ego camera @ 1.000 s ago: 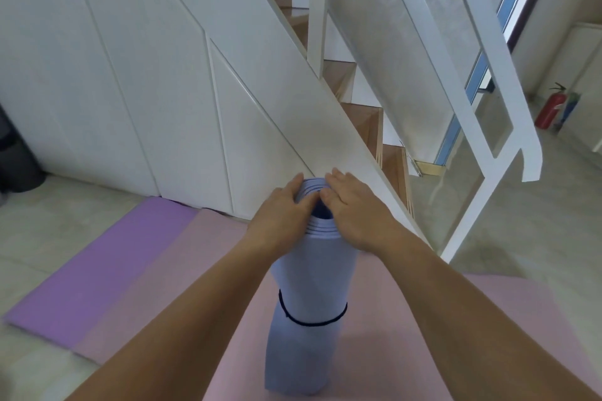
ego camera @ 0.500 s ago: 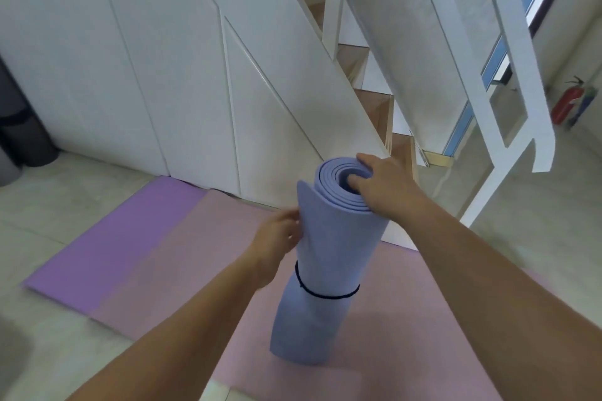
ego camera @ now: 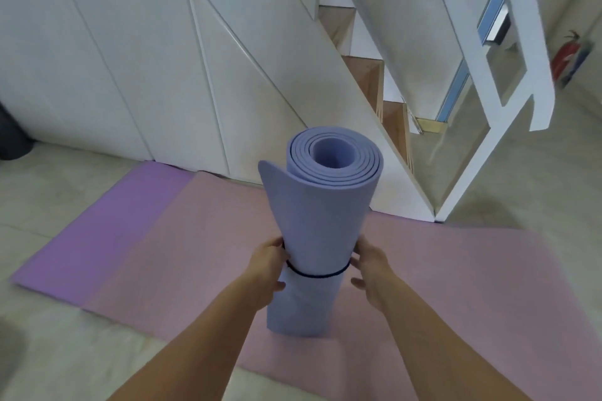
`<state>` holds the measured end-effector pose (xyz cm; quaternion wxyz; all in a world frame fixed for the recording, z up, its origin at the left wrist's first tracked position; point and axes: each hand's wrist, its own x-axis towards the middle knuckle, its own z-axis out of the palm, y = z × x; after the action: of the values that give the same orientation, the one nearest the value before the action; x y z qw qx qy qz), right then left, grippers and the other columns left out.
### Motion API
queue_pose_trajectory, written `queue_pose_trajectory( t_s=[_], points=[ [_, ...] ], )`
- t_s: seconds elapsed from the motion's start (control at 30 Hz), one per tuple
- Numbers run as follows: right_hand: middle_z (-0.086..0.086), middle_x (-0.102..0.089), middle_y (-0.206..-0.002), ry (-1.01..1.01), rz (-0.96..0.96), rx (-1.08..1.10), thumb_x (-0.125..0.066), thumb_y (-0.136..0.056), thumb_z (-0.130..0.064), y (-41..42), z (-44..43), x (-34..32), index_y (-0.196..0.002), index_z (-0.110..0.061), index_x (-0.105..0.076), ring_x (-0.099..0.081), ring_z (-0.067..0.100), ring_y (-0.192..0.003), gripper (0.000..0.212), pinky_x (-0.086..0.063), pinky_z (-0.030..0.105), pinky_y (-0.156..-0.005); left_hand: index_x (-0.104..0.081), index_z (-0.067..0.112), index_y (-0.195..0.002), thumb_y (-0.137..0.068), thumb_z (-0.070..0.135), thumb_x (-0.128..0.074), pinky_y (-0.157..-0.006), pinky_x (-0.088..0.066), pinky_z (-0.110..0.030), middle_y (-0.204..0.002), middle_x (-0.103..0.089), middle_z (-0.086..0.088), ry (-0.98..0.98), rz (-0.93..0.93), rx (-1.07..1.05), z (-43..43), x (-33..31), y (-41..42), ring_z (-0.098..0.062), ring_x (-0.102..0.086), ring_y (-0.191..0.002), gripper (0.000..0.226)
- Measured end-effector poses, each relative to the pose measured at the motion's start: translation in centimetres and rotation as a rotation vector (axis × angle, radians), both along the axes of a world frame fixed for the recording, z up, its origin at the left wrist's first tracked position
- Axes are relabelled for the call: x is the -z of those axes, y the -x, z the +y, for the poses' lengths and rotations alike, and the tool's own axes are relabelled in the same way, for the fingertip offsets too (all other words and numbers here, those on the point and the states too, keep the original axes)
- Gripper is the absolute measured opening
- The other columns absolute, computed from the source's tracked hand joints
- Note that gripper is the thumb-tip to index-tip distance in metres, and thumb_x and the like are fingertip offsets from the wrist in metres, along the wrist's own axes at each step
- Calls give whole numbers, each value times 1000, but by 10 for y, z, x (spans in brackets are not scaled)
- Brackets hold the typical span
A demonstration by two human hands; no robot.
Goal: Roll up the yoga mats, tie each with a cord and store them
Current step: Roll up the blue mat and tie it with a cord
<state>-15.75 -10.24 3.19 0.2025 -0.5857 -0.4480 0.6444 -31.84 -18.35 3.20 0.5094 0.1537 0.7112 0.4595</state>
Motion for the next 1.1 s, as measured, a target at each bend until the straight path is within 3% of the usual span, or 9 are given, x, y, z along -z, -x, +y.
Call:
queue_pose_trajectory(
  t_s=[0.13, 0.23, 0.3, 0.37, 0.57, 0.77, 0.93, 1.03, 1.1],
  points=[
    [11, -63, -91, 50, -37, 82, -50, -94, -13, 8, 15, 48, -88, -4, -66, -56, 23, -79, 19, -54, 33, -61, -72, 10, -104, -85, -11, -36, -68, -60, -37, -109, -69, -8, -25, 31, -151, 27, 29, 3, -27, -59, -101, 46],
    [15, -65, -80, 60, -43, 128, -58, -85, -1, 10, 29, 54, -77, -2, -66, -60, 26, -65, 11, -53, 33, -59, -66, -15, -94, -83, -11, -46, -58, -60, -31, -91, -66, -13, -20, 67, -215, 45, 44, 16, -26, -58, -82, 23],
    [13, -68, -75, 91, 25, 147, -61, -79, -1, 8, 38, 46, -81, -1, -67, -66, 27, -66, 7, -50, 35, -63, -63, -18, -85, -82, -9, -55, -59, -60, -32, -85, -60, -15, -36, 69, -226, 55, 52, 26, -27, -57, -78, 13],
    [12, -70, -73, 99, 72, 162, -60, -75, -3, 5, 49, 36, -78, 0, -68, -69, 29, -72, 9, -49, 38, -67, -60, -5, -77, -81, -7, -62, -60, -60, -36, -84, -57, -16, -62, 21, -245, 63, 56, 30, -30, -61, -77, 5],
    [13, -73, -84, 97, 46, 90, -63, -77, -22, 0, 78, 22, -89, -6, -71, -72, 33, -84, 21, -54, 47, -77, -58, 4, -87, -79, 1, -68, -62, -61, -30, -83, -59, -15, -1, 45, -141, 71, 60, 30, -30, -64, -74, 13],
    [17, -73, -81, 8, -41, -46, -68, -76, -6, 1, 78, 32, -85, 6, -70, -72, 30, -72, 15, -55, 36, -61, -56, 12, -79, -58, 19, -68, -71, -46, -34, -77, -54, -8, 56, 95, -23, 62, 67, 39, -20, -56, -73, 25],
    [22, -64, -80, -40, -153, -34, -65, -82, 4, 4, 61, 66, -75, 6, -58, -69, 29, -74, 11, -58, 33, -61, -62, 6, -74, -69, 13, -67, -67, -42, -34, -71, -61, -13, 89, 180, -29, 48, 72, 37, -20, -56, -72, 9],
    [21, -66, -82, -42, -99, -30, -62, -86, 6, 1, 57, 74, -76, 7, -62, -67, 28, -77, 10, -58, 32, -65, -63, 0, -75, -81, 3, -65, -64, -50, -32, -81, -67, -19, 64, 194, -43, 47, 61, 40, -23, -61, -72, 7],
    [18, -65, -94, -81, -87, -47, -63, -84, 8, 0, 57, 65, -94, 4, -64, -64, 24, -78, 11, -55, 31, -66, -64, -1, -92, -83, -6, -62, -77, -59, -37, -104, -68, -21, 38, 158, -11, 48, 50, 44, -30, -68, -83, 11]
  ],
)
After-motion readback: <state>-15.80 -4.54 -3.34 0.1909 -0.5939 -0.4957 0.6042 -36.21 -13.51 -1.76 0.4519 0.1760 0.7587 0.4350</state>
